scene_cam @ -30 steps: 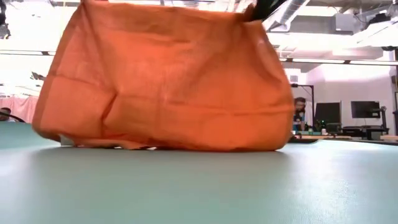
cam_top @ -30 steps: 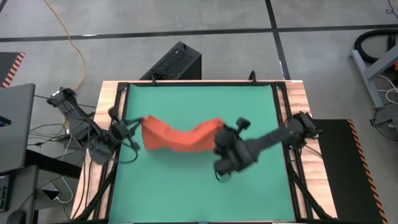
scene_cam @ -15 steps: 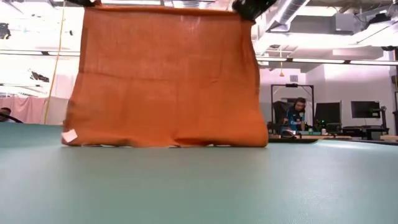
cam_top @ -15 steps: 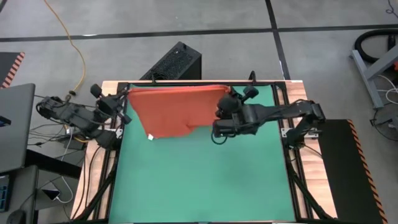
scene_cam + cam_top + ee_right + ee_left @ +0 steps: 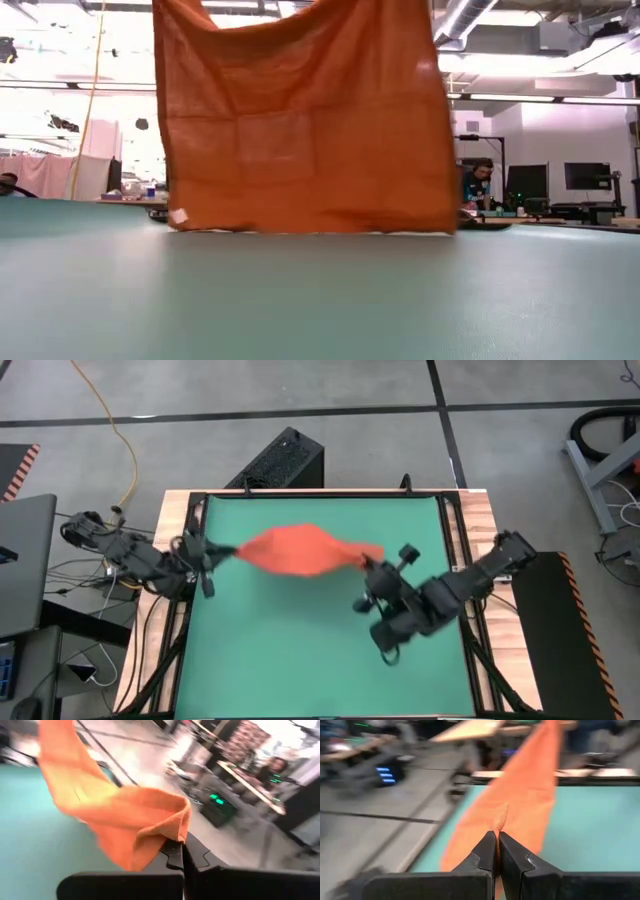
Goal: Roll napkin
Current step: Fold the orange table napkin
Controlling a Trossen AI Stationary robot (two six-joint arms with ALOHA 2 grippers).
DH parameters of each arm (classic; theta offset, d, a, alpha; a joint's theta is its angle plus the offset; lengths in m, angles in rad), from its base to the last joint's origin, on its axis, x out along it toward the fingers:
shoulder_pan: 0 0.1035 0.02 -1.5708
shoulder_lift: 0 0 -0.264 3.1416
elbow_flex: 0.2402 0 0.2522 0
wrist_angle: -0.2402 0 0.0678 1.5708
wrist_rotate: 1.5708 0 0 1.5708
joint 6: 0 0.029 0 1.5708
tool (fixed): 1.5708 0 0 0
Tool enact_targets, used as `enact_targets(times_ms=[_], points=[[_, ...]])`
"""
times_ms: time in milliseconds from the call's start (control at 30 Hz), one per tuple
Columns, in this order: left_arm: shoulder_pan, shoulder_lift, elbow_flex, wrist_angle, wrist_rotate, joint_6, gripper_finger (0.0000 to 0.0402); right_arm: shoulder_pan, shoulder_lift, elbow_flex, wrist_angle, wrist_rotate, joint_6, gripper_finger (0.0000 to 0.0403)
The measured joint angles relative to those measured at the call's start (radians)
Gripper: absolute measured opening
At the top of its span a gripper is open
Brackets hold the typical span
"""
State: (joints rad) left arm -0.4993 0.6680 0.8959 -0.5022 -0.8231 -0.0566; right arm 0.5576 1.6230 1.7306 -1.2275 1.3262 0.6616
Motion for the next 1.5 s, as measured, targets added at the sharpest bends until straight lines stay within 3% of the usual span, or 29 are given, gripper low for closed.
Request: enact_targets(times_ms=[200, 300, 433, 567, 733, 900, 1033, 1267, 1500], points=[[-0.176, 0.142, 0.003, 0.176, 0.096, -0.053, 0.0000, 0.167, 0.001, 0.000, 0.124, -0.012, -0.015, 0.0002], [-0.289, 0.210, 0.059, 0.274, 0.073, -0.055, 0.0000, 0.228, 0.001, 0.000, 0.180, -0.010, -0.039, 0.0002], [-0.417, 0.292, 0.177, 0.278, -0.158, 0.077, 0.0000, 0.272, 0.001, 0.007, 0.244, 0.069, -0.157, 0.0002], [-0.461, 0.334, 0.259, 0.263, -0.374, 0.196, 0.0000, 0.261, -0.002, 0.054, 0.246, 0.144, -0.236, 0.0002], [-0.406, 0.301, 0.262, 0.089, -0.462, 0.136, 0.0000, 0.149, -0.002, 0.075, 0.220, 0.139, -0.285, 0.0002], [-0.300, 0.227, 0.249, -0.294, -0.412, -0.228, 0.0000, -0.035, 0.001, 0.064, 0.057, -0.051, -0.105, 0.0001], [-0.226, 0.177, 0.164, -0.484, -0.405, -0.450, 0.0000, -0.176, 0.002, -0.048, 0.004, -0.171, 0.031, 0.0001], [-0.125, 0.083, -0.039, -0.528, -0.383, -0.590, 0.0000, -0.337, 0.003, -0.256, 0.065, -0.287, 0.074, 0.0001], [-0.059, 0.036, -0.177, -0.504, -0.349, -0.635, 0.0000, -0.377, 0.003, -0.347, 0.136, -0.316, 0.071, 0.0001]])
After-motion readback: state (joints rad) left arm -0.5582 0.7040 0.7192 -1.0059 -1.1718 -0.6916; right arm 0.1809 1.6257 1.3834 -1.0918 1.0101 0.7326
